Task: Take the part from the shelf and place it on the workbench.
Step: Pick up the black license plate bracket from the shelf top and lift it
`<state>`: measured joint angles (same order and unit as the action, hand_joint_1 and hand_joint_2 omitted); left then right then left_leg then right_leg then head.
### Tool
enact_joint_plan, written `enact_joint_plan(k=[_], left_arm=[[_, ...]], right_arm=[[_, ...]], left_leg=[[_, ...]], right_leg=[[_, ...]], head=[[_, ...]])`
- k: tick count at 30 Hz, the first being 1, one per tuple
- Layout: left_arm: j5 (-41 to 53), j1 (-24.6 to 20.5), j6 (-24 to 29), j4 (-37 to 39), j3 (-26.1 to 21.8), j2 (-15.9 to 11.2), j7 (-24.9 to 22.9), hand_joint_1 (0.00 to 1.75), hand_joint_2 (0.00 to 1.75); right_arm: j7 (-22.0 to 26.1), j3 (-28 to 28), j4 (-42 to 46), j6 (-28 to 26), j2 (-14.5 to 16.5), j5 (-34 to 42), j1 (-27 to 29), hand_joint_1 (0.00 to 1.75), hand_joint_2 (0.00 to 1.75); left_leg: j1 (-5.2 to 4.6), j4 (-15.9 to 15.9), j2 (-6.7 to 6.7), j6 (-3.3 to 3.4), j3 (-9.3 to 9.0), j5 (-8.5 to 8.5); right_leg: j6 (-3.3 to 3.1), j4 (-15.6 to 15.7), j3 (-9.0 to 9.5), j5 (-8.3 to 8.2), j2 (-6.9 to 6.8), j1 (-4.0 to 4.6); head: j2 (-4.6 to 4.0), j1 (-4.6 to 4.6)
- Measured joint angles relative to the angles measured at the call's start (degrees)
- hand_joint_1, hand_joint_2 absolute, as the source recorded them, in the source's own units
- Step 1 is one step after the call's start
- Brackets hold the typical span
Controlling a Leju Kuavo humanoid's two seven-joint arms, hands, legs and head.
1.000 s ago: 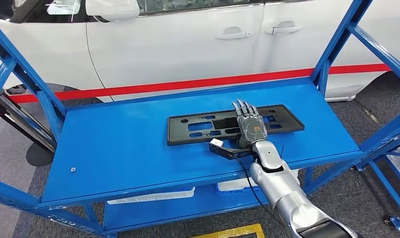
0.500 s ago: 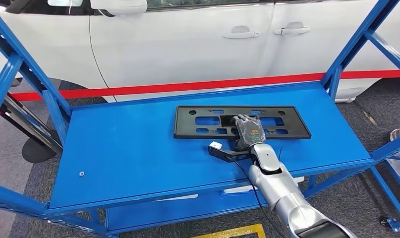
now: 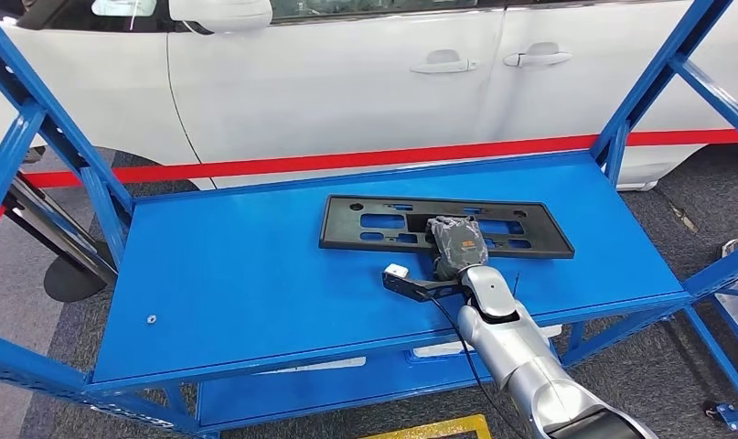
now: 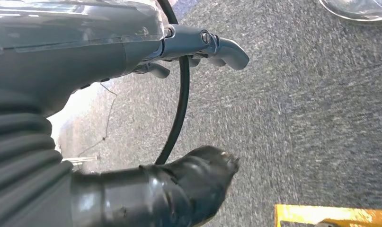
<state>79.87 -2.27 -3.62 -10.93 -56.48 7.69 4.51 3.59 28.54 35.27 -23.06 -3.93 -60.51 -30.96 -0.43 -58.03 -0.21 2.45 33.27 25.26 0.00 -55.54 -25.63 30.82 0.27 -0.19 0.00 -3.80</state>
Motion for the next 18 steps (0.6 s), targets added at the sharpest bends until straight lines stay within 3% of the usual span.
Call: enact_joint_plan(k=[18], left_arm=[[0.56, 0.01, 0.34, 0.00, -0.04, 0.00, 0.24, 0.00, 1.75]], right_arm=[[0.69, 0.62, 0.14, 0.20, 0.00, 0.09, -0.03, 1.75, 1.75]], left_leg=[[0.03, 0.01, 0.00, 0.00, -0.10, 0.00]], right_leg=[[0.02, -0.01, 0.11, 0.02, -0.01, 0.02]], head=[[0.00, 0.00]])
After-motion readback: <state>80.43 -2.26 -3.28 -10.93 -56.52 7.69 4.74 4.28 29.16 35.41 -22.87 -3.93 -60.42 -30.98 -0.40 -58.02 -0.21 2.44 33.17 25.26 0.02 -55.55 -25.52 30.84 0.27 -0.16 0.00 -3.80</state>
